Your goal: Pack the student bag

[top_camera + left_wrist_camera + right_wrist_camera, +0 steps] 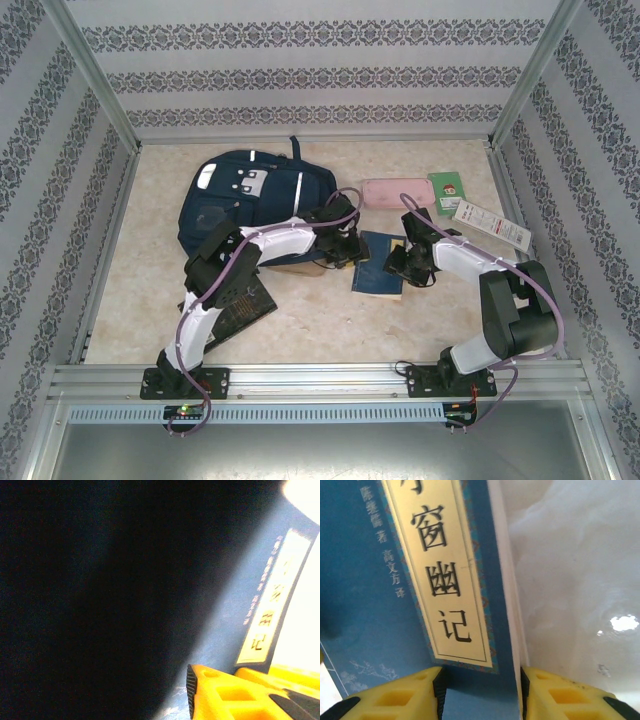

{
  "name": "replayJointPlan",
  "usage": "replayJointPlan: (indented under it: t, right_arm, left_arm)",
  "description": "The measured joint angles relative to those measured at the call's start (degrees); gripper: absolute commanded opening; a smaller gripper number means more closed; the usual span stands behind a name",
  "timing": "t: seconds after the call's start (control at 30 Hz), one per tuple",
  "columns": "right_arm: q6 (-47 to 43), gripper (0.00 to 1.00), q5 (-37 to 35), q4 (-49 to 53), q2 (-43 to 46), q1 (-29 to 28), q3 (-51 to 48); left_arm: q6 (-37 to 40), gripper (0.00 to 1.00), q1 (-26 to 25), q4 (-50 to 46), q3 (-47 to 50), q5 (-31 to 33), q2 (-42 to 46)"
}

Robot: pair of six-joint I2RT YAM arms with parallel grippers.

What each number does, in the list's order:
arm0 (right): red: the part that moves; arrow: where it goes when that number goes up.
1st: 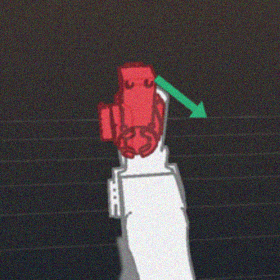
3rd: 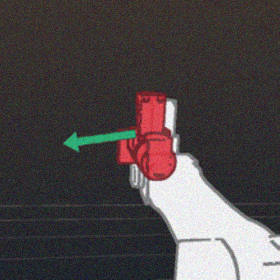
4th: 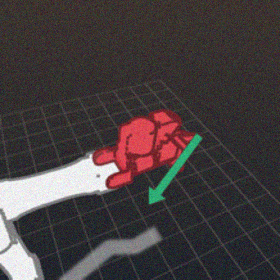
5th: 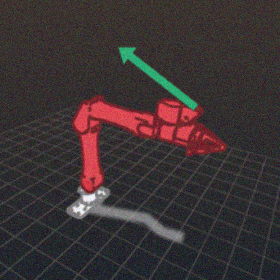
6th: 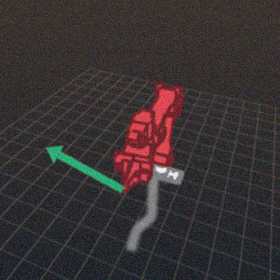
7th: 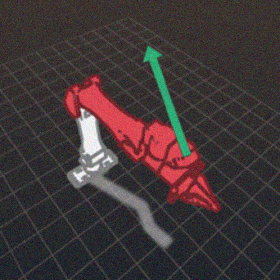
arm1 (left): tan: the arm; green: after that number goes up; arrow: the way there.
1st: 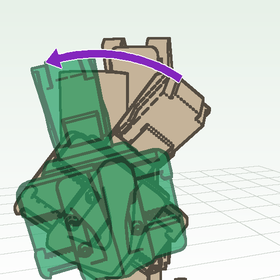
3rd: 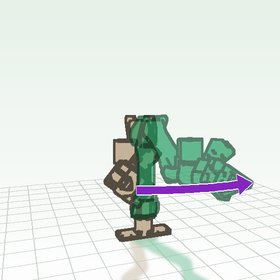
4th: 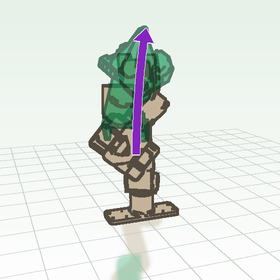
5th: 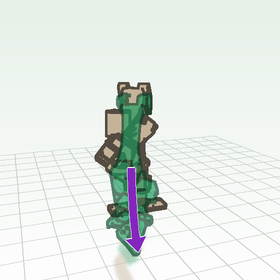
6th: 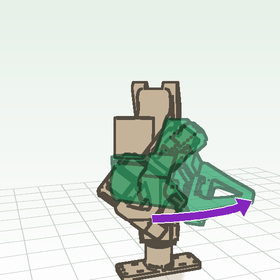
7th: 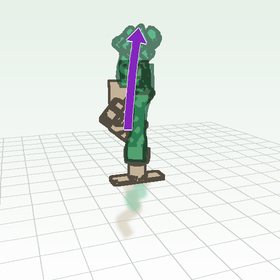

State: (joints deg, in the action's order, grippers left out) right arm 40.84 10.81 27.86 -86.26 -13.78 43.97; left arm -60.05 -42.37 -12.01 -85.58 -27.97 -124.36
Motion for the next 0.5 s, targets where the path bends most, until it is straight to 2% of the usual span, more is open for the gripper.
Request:
replayJointPlan:
  t: [0.17, 0.3, 0.4, 0.5]
  right_arm:
    - [0.02, 0.44, 0.2, 0.79, 1.2, 1.38, -0.42]
    - [-0.02, 0.44, 1.14, 1.25, 2.05, 2.19, -0.61]
    - [-0.04, 0.45, 2.34, 1.62, 2.71, 2.45, -0.74]
    - [-0.11, 0.45, 3.32, 1.4, 3.93, 2.82, -1.01]
  left_arm:
    - [-6.84, 0.34, 0.81, 19.12, 5.25, -3.89, 0.02]
    - [-9.25, 0.34, 0.87, 27.17, 5.44, -6.38, 0.02]
    - [-8.68, 0.35, 0.85, 28.48, 4.39, -7.89, 0.02]
    - [-4.74, 0.35, 0.72, 22.73, 1.42, -8.02, 0.02]
